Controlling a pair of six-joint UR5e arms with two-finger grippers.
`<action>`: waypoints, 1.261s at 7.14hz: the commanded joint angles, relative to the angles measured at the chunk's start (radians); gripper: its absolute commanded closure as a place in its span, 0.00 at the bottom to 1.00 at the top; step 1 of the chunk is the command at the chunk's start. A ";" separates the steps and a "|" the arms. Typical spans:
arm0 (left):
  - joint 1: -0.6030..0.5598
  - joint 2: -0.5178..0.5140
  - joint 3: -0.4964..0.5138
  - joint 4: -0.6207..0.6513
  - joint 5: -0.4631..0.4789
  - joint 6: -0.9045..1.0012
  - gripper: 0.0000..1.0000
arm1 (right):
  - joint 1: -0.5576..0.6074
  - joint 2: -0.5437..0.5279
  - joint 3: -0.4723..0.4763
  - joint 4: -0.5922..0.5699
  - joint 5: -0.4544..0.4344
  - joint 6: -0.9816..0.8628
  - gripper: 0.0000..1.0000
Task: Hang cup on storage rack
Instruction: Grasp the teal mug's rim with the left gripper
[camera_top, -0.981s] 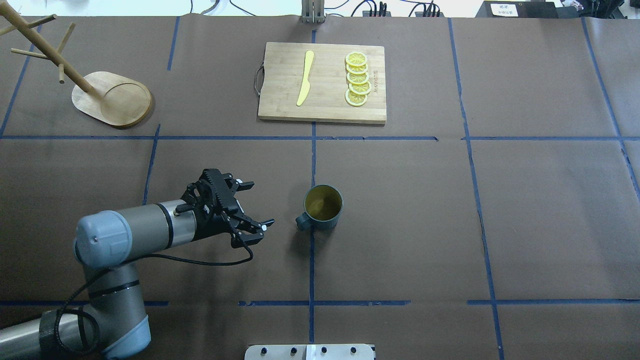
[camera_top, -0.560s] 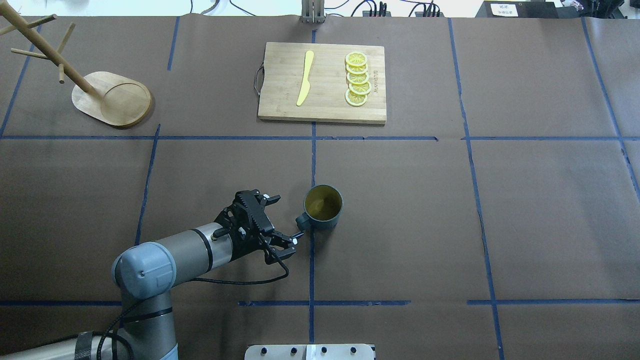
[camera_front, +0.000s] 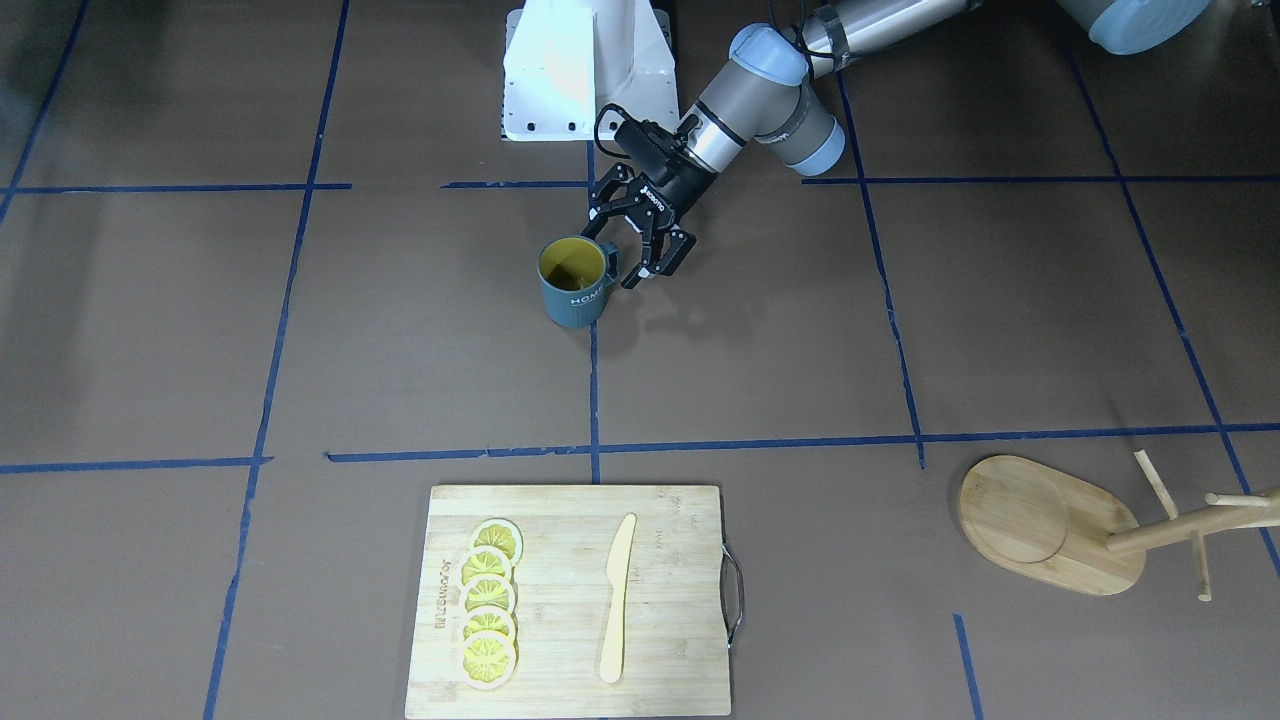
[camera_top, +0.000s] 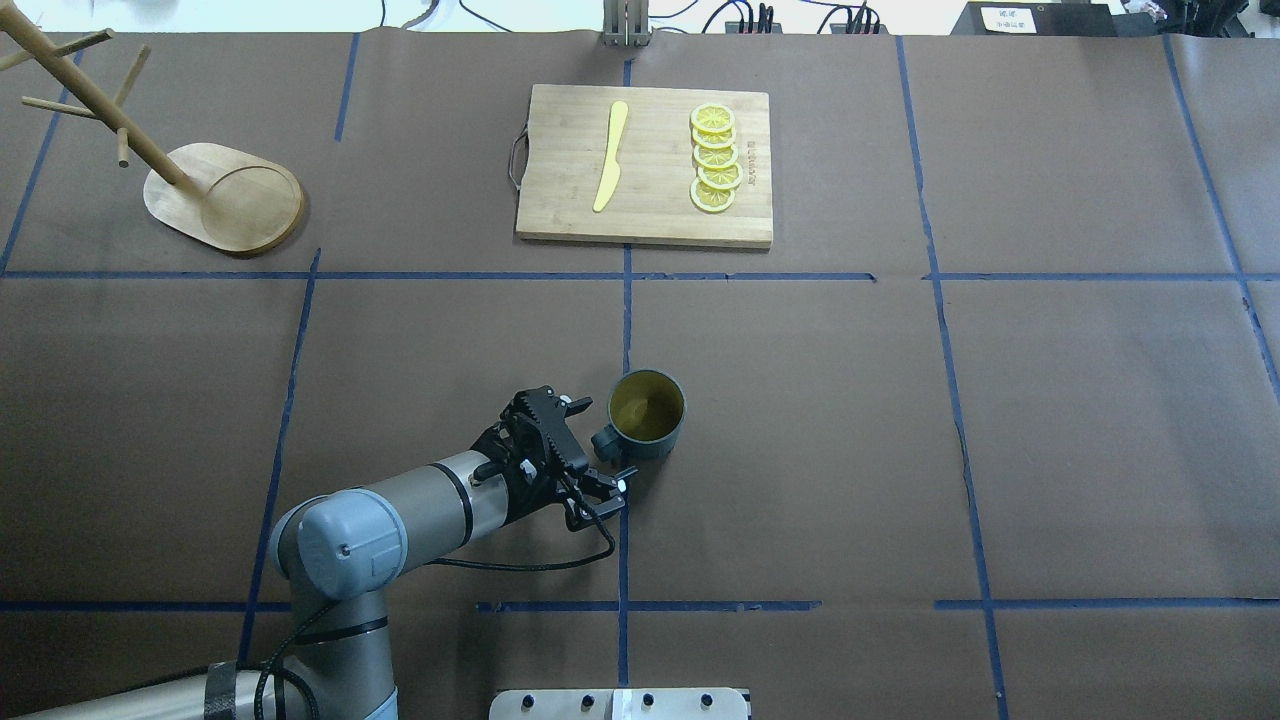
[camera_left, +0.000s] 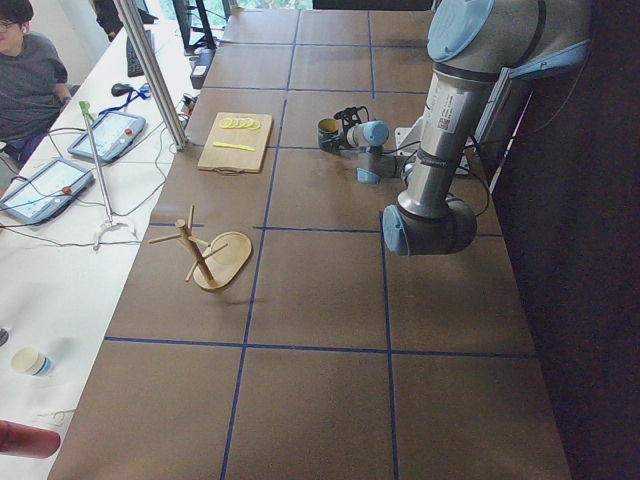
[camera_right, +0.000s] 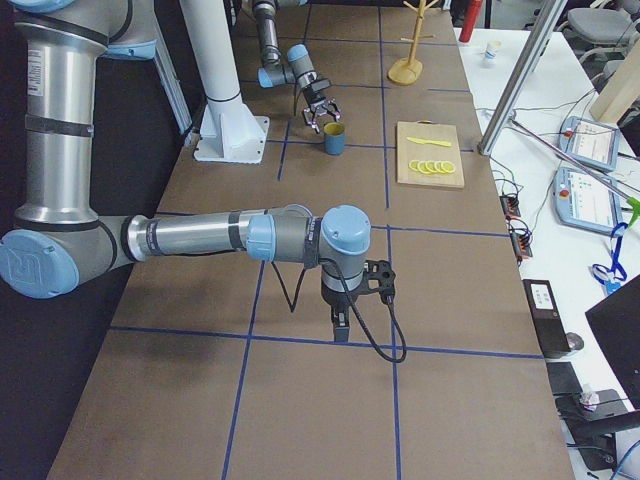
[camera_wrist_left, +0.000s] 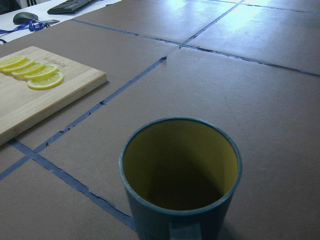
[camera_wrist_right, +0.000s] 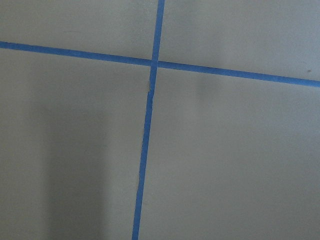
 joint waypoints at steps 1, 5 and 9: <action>0.001 -0.007 0.011 0.000 0.000 -0.001 0.32 | -0.001 0.000 0.000 0.000 -0.001 0.000 0.00; -0.003 -0.004 -0.001 -0.012 0.000 -0.023 1.00 | -0.006 0.000 0.000 -0.002 -0.001 0.000 0.00; -0.075 -0.001 -0.087 -0.037 0.066 -0.539 1.00 | -0.007 -0.002 -0.003 -0.002 -0.001 0.000 0.00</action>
